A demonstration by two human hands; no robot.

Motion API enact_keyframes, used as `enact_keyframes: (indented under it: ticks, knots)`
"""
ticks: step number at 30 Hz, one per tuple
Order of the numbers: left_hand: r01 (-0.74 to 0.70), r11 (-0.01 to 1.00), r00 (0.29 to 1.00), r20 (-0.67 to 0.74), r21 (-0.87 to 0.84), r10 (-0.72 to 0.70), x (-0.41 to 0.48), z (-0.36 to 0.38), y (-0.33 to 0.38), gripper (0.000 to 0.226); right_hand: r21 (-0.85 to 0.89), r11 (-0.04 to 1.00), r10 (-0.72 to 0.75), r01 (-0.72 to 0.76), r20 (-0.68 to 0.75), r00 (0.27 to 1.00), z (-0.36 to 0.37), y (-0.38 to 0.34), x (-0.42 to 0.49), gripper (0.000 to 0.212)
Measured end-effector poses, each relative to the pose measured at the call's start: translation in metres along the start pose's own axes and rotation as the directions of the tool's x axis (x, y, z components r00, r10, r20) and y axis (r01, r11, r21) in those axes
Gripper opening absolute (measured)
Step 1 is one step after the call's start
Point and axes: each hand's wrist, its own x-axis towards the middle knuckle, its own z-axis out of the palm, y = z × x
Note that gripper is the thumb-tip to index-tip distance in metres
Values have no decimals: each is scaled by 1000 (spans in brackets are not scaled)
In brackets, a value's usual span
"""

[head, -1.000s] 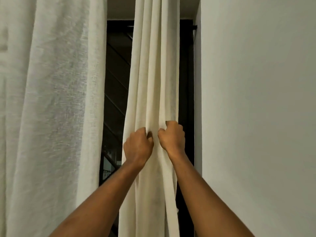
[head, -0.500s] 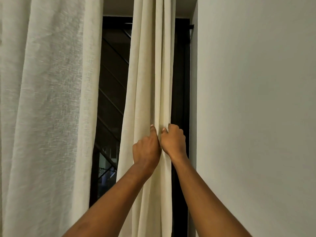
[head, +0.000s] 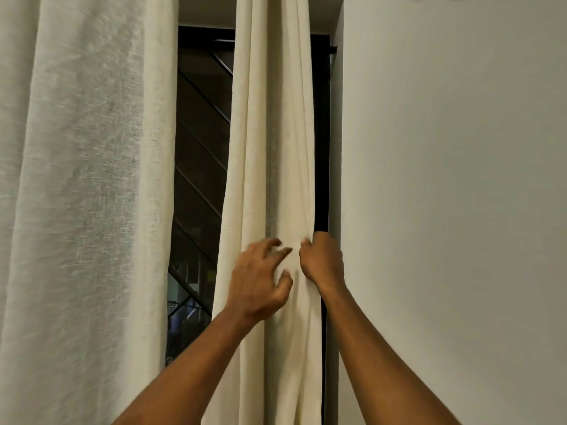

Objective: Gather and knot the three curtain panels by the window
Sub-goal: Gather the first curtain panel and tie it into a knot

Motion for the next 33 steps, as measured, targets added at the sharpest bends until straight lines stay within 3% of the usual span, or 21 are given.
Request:
enact_keyframes:
  ticks: [3, 8, 10, 12, 14, 17, 19, 22, 25, 28, 33]
  knots:
    - [146, 988, 944, -293, -52, -155, 8, 0, 1, 52, -19, 1000, 15, -15, 2, 1000, -2, 3, 2, 30]
    - [468, 868, 828, -263, -165, -496, 23, -2, 3, 80, -10, 1000, -8, 9, 27, 1000, 2, -1, 1, 29]
    - [531, 816, 802, -175, -231, -571, 26, -3, -1, 70, -15, 1000, -17, 18, 37, 999, 2, -2, 1, 29]
    - [571, 788, 787, -119, -229, -605, 26, -5, -9, 42, -38, 999, 2, 0, 50, 999, -3, 0, 2, 30]
    - [586, 790, 766, -197, -177, -612, 22, -12, -22, 21, -68, 996, 58, -56, 32, 998, -12, 4, 6, 32]
    - [607, 784, 712, -349, -129, -609, 17, -29, -42, 22, -83, 982, 166, -172, -74, 983, -26, 12, 11, 32]
    - [578, 810, 744, -344, -97, -572, 13, -35, -44, 33, -84, 980, 172, -181, -106, 979, -28, 14, 12, 30]
    - [443, 896, 860, -292, 17, -419, 8, -29, -27, 41, -103, 986, 122, -130, -79, 989, -20, 8, 7, 28]
    - [272, 962, 940, -205, -28, -272, 5, -12, -2, 46, -84, 994, 60, -63, -29, 998, -4, -2, 1, 29]
    - [244, 966, 959, -123, -88, -254, 5, 6, 12, 48, -12, 1000, -13, 13, 16, 1000, 9, -10, -1, 28]
    - [202, 938, 970, -76, -283, -232, 5, 23, 23, 39, 99, 995, -28, 19, 85, 996, 8, -10, -3, 34]
